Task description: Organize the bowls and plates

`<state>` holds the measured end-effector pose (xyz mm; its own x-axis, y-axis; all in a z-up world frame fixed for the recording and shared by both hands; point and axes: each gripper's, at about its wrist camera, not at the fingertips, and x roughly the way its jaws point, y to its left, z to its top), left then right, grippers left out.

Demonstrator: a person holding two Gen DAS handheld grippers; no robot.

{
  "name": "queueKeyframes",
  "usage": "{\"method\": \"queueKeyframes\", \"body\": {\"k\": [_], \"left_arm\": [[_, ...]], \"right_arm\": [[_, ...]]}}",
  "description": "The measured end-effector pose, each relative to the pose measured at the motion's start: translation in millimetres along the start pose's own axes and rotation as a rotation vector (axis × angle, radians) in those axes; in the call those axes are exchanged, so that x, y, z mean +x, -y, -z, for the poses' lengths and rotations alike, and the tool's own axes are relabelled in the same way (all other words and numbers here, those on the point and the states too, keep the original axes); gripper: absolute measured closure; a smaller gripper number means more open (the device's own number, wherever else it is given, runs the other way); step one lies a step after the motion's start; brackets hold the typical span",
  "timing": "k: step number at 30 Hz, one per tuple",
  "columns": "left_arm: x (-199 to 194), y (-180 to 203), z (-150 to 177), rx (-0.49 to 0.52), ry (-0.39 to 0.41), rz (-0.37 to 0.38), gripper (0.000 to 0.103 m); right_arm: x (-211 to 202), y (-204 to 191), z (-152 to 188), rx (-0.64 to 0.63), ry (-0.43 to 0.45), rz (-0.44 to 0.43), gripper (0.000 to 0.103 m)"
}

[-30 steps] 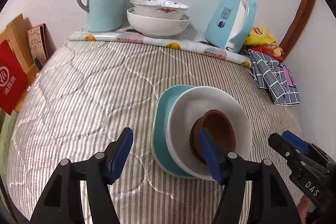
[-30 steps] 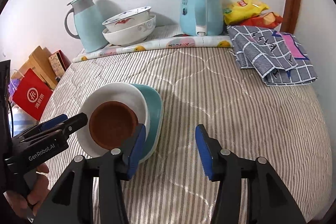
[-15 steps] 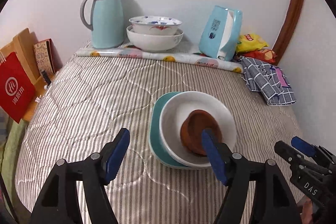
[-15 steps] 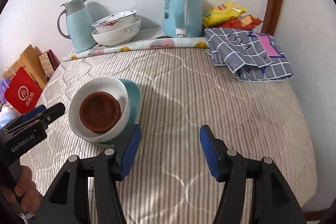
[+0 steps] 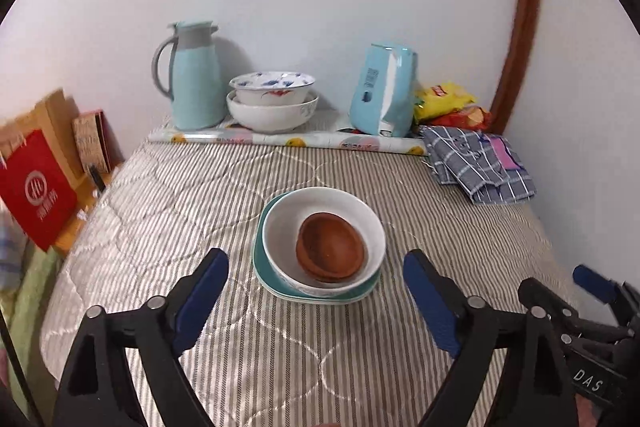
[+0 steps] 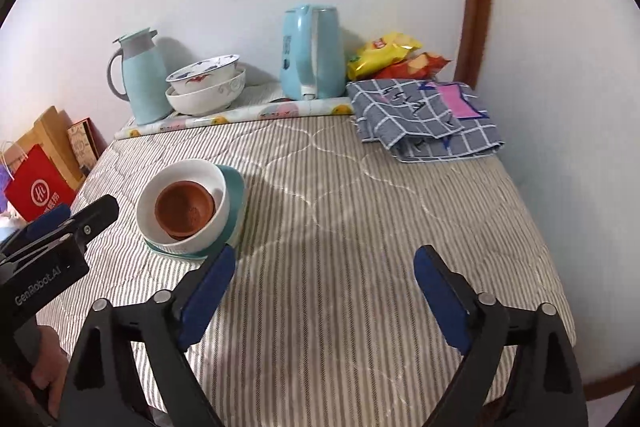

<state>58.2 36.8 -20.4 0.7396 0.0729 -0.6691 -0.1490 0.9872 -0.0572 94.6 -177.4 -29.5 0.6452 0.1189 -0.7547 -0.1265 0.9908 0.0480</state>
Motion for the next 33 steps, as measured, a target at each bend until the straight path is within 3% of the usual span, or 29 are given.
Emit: {"method": "queueKeyframes", "body": {"k": [4,10,19,33], "left_arm": [[-10.0,5.4,5.1,-0.013,0.011,-0.001,0.007],[-16.7,14.0,14.7,0.019,0.003,-0.021,0.007],[-22.8,12.3,19.1,-0.008,-0.015,0.019,0.007],[-27.0,6.7,21.7,-0.042,-0.023,0.015,0.007]], "right_arm": [[-12.5,8.3,7.5,0.012,0.015,0.018,0.007],[-26.0,16.3,14.9,0.013,0.032,0.037,0.006],[-33.6,23.0,23.2,0.023,0.038,0.043,0.006],[-36.1,20.4,28.7,0.011,0.031,0.035,0.006]]}}
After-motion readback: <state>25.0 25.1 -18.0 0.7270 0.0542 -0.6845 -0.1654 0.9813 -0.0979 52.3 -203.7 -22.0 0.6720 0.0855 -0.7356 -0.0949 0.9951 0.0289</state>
